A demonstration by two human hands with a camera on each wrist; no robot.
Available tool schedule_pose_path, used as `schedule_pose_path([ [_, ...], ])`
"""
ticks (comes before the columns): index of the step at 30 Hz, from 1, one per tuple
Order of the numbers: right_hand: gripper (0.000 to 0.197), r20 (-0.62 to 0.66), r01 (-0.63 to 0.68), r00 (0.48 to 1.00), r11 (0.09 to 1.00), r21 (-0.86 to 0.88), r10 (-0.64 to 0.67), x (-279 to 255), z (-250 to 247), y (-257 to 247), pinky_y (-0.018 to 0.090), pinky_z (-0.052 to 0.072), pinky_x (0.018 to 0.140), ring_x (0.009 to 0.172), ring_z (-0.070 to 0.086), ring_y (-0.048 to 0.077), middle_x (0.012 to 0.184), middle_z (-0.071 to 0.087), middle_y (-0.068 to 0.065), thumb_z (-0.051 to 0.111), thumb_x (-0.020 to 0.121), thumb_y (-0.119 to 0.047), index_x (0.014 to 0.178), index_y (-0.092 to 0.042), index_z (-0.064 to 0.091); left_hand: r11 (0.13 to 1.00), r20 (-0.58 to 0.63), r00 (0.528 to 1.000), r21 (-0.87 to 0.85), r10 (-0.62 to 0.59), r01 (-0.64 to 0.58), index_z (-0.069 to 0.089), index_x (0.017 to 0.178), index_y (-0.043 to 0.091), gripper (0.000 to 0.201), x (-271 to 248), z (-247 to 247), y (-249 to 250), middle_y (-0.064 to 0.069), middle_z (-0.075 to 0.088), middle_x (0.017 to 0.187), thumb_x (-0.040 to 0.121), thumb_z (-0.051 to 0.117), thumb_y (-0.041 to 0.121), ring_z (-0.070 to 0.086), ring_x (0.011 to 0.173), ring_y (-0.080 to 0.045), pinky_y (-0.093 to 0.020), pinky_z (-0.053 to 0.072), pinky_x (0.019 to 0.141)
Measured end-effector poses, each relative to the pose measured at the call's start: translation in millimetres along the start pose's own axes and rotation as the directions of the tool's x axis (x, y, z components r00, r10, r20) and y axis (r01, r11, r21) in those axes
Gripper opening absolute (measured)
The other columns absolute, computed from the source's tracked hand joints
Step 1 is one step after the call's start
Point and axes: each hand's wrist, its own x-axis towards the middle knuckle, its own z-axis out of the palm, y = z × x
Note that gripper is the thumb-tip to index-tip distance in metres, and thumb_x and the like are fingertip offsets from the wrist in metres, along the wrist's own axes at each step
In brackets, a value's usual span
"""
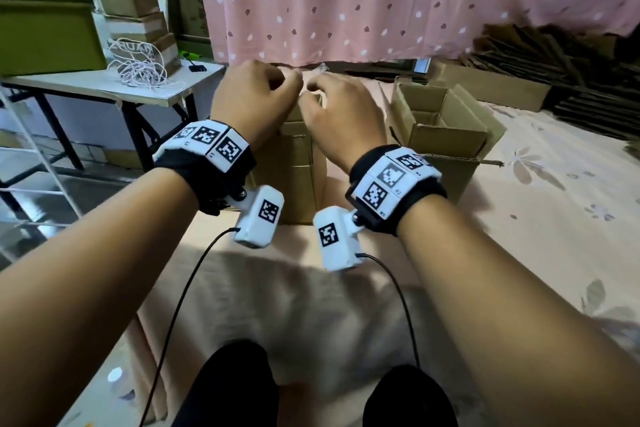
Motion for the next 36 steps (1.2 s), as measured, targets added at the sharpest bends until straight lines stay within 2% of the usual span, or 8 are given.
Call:
schedule_pose_path([
  [5,0.063,0.269,-0.303,0.935,0.913,0.272,0.230,-3,26,-9,0.035,0.030,0.115,0.142,0.036,0.027,0.155,0.039,0.009,0.041,0.084,-0.022,0.145,-0.007,0.045,0.982,0.137,0.976,-0.066,-0.168,0.178,0.077,0.087,0.017,0.025,-3,2,-6,-0.004,0.072,0.080,0.075,0.057,0.027,0.068,0.082,-0.023,-0.035,0.058,0.074],
  [8,0.068,0.288,-0.433,0.894,0.828,0.356,0.343,-3,30,-1,0.034,0.022,0.120,0.151,0.025,0.025,0.165,0.025,0.008,0.038,0.091,-0.006,0.158,-0.011,0.025,0.970,0.209,0.952,-0.049,-0.224,0.238,0.070,0.114,0.019,0.039,-3,6,-4,-0.005,0.068,0.104,0.078,0.060,0.014,0.064,0.102,-0.025,-0.033,0.054,0.086],
  [12,0.072,0.291,-0.483,0.873,0.777,0.404,0.391,-5,31,9,0.038,0.026,0.122,0.151,0.026,0.024,0.165,0.028,0.006,0.037,0.090,-0.004,0.159,-0.017,0.022,0.951,0.233,0.923,0.028,-0.306,0.308,0.048,0.143,0.021,0.061,-1,12,1,-0.015,0.047,0.142,0.084,0.058,0.014,0.042,0.134,-0.034,-0.041,0.041,0.107],
  [16,0.072,0.304,-0.475,0.876,0.782,0.404,0.375,-5,29,10,0.034,0.026,0.121,0.151,0.027,0.025,0.165,0.027,0.006,0.037,0.091,-0.004,0.160,-0.016,0.021,0.906,0.332,0.856,-0.012,-0.396,0.423,0.047,0.144,0.023,0.057,0,13,2,-0.008,0.058,0.137,0.089,0.060,0.025,0.057,0.121,-0.027,-0.044,0.050,0.103],
  [20,0.072,0.298,-0.468,0.879,0.789,0.398,0.371,-6,29,9,0.033,0.023,0.120,0.152,0.025,0.025,0.166,0.026,0.006,0.036,0.091,-0.003,0.160,-0.015,0.020,0.903,0.323,0.849,0.042,-0.418,0.428,0.042,0.142,0.020,0.052,7,18,-6,-0.011,0.054,0.139,0.093,0.057,0.022,0.054,0.121,-0.030,-0.037,0.046,0.092],
  [23,0.073,0.331,-0.483,0.869,0.774,0.409,0.367,-5,32,9,0.037,0.024,0.123,0.151,0.027,0.027,0.166,0.025,0.007,0.035,0.090,-0.003,0.160,-0.016,0.018,0.897,0.319,0.840,0.110,-0.440,0.428,0.051,0.118,0.018,0.027,9,20,-11,-0.013,0.061,0.121,0.091,0.054,0.022,0.057,0.104,-0.029,-0.037,0.045,0.081],
  [27,0.078,0.345,-0.488,0.866,0.762,0.425,0.363,-1,35,8,0.050,0.041,0.113,0.138,0.045,0.036,0.163,0.031,0.010,0.037,0.085,-0.007,0.160,-0.017,0.017,0.899,0.350,0.830,0.105,-0.434,0.426,0.063,0.115,0.015,0.031,9,18,-12,-0.013,0.066,0.110,0.085,0.057,0.024,0.063,0.098,-0.032,-0.038,0.052,0.083],
  [36,0.075,0.296,-0.483,0.875,0.736,0.474,0.383,6,39,10,0.046,0.035,0.118,0.147,0.034,0.028,0.165,0.026,0.008,0.037,0.087,-0.003,0.159,-0.013,0.019,0.918,0.332,0.857,0.092,-0.394,0.386,0.066,0.123,0.012,0.036,8,16,-10,-0.015,0.067,0.116,0.092,0.049,0.014,0.063,0.103,-0.033,-0.039,0.053,0.090],
])
